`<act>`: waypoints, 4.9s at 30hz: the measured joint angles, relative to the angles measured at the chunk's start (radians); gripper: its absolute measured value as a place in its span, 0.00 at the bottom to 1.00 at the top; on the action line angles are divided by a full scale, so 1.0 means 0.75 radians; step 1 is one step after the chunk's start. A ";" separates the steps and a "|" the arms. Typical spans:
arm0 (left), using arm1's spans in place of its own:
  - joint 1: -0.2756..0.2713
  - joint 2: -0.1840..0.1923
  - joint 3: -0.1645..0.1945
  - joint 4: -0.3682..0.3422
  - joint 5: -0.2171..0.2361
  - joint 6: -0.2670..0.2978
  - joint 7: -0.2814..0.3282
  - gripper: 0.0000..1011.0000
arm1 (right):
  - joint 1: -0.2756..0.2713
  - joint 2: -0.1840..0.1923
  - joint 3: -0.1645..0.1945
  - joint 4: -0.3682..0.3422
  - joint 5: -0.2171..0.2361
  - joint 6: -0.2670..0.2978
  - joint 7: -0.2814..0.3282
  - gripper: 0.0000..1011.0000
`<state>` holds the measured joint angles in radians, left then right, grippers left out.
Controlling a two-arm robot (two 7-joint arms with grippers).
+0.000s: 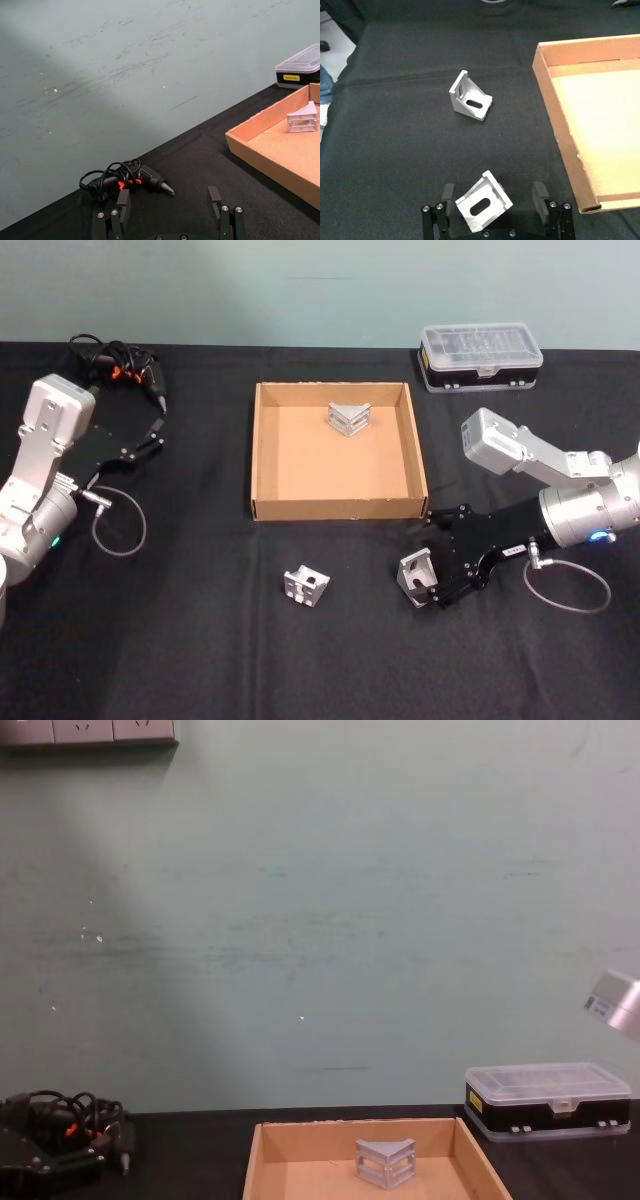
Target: Use one hand to pick up the angle iron from the table and place it into the box.
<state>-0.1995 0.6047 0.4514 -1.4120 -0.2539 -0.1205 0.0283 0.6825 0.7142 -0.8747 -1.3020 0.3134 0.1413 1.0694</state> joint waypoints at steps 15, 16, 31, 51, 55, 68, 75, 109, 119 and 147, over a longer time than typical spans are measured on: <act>0.000 0.000 0.000 0.000 0.000 0.000 0.000 0.99 | 0.013 -0.012 -0.013 0.016 -0.010 0.002 -0.003 0.64; 0.000 0.000 0.000 0.000 0.000 0.000 0.000 0.99 | 0.013 -0.012 -0.013 0.016 -0.010 0.002 -0.005 0.59; 0.000 0.000 0.000 0.000 0.000 0.000 0.000 0.99 | 0.008 -0.008 -0.008 0.004 -0.015 0.003 -0.021 0.12; 0.000 0.000 0.000 0.000 0.000 0.000 0.000 0.99 | 0.005 -0.004 0.045 -0.063 0.035 0.007 -0.051 0.08; 0.000 0.000 0.000 0.000 0.000 0.000 0.000 0.99 | 0.024 -0.010 0.084 -0.090 0.063 0.002 -0.082 0.08; 0.000 0.000 0.000 0.000 0.000 0.000 0.000 0.99 | 0.058 -0.138 0.196 0.031 0.046 -0.016 -0.354 0.08; 0.000 0.000 0.000 0.000 0.000 0.000 0.000 0.99 | 0.088 -0.228 0.206 0.159 -0.008 -0.039 -0.423 0.08; 0.000 0.000 0.000 0.000 0.000 0.000 0.000 0.99 | 0.129 -0.415 0.271 0.463 -0.124 -0.077 -0.455 0.11; 0.000 0.000 0.000 0.000 0.000 0.000 0.000 0.99 | 0.120 -0.427 0.285 0.459 -0.136 -0.067 -0.431 0.38; 0.000 0.000 0.000 0.000 0.000 0.000 0.000 0.99 | 0.083 -0.421 0.326 0.421 -0.135 -0.076 -0.431 0.99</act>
<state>-0.1995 0.6047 0.4514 -1.4120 -0.2539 -0.1205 0.0283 0.7451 0.3988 -0.6302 -0.9867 0.2122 0.0842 0.7463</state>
